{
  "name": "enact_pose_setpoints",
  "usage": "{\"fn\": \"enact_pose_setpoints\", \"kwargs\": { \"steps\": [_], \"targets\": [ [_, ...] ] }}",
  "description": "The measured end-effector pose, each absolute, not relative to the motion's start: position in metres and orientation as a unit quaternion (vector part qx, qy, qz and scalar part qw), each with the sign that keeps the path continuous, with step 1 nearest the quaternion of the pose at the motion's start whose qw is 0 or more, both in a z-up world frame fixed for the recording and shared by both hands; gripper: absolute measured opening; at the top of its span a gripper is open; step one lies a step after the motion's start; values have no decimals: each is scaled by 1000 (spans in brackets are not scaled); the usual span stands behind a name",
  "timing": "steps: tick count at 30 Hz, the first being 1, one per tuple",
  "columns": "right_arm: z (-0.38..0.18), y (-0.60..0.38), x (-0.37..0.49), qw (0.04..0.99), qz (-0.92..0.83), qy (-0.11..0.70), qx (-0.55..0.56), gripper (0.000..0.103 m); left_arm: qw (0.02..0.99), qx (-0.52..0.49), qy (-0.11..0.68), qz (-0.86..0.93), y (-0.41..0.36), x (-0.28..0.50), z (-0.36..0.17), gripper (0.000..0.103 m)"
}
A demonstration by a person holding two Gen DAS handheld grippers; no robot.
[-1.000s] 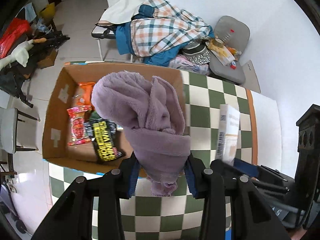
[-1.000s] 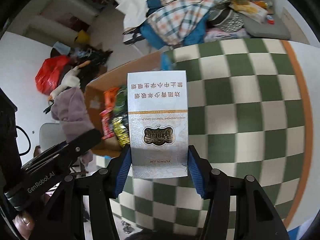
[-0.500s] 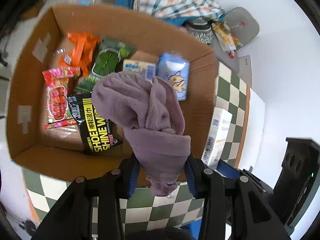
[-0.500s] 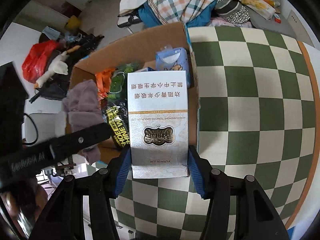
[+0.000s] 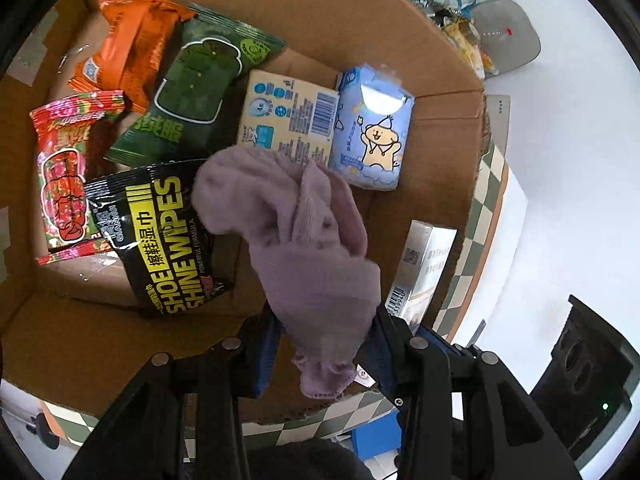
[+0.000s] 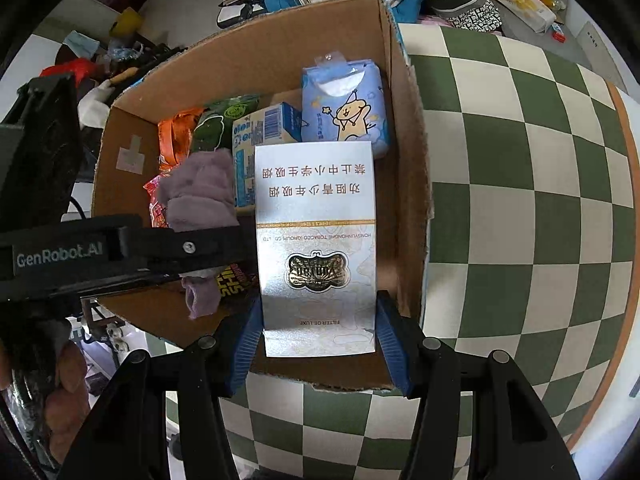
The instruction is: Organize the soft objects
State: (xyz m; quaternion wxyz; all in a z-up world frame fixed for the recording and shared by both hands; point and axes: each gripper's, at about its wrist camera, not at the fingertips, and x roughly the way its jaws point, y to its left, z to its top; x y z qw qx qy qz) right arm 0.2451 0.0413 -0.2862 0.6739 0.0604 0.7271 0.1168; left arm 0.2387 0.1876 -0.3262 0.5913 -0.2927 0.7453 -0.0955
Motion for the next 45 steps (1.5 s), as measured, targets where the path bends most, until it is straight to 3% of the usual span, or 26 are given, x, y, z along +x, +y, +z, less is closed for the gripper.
{"fn": "enact_pose_setpoints", "kwargs": {
  "steps": [5,9,10,13,17,19,26,29,34,45],
  "targets": [
    [-293,45,247,666,114,735,55,59,592,-259,759,-87,175,246,-329,43],
    [-293,48,247,669,110,734,46,61,606,-229,757,-86,161,249,-323,78],
    [-293,48,247,667,110,735,44,63,610,-227,754,-86,160,249,-321,83],
    [-290,48,246,665,112,737,44,69,621,-225,746,-81,164,247,-312,90],
    [-282,48,244,668,116,734,39,82,638,-213,737,-71,168,244,-298,93],
    [-277,47,243,673,116,730,39,82,647,-206,732,-64,170,240,-291,100],
    [-264,39,240,683,104,722,36,92,703,-161,693,-21,194,224,-269,102],
    [-260,38,239,691,93,717,26,103,742,-121,660,7,200,216,-253,102],
    [-253,43,232,713,70,697,-1,103,774,-60,629,36,203,203,-244,102],
    [-229,44,223,745,41,665,-14,103,786,-30,614,64,204,182,-242,102]
  ]
}}
